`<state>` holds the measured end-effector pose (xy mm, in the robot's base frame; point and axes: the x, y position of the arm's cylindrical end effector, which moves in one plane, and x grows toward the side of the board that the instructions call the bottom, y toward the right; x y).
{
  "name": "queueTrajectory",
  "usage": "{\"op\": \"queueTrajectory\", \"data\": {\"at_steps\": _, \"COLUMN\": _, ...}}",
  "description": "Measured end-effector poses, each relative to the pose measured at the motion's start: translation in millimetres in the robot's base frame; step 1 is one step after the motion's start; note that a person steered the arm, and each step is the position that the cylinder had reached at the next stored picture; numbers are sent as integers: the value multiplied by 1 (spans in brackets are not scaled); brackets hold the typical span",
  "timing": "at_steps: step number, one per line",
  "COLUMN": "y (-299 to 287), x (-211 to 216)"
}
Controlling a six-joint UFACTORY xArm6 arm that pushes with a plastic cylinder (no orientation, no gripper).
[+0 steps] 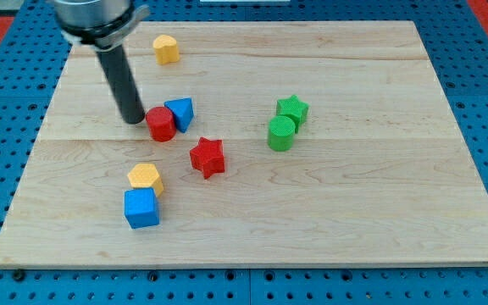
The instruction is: Separate the blue cube from the yellow hexagon
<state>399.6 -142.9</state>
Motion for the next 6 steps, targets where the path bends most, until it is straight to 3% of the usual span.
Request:
{"op": "queueTrajectory", "data": {"at_steps": 2, "y": 26, "x": 42}}
{"op": "queueTrajectory", "data": {"at_steps": 4, "y": -36, "x": 61}}
{"op": "queueTrajectory", "data": {"at_steps": 6, "y": -50, "x": 141}}
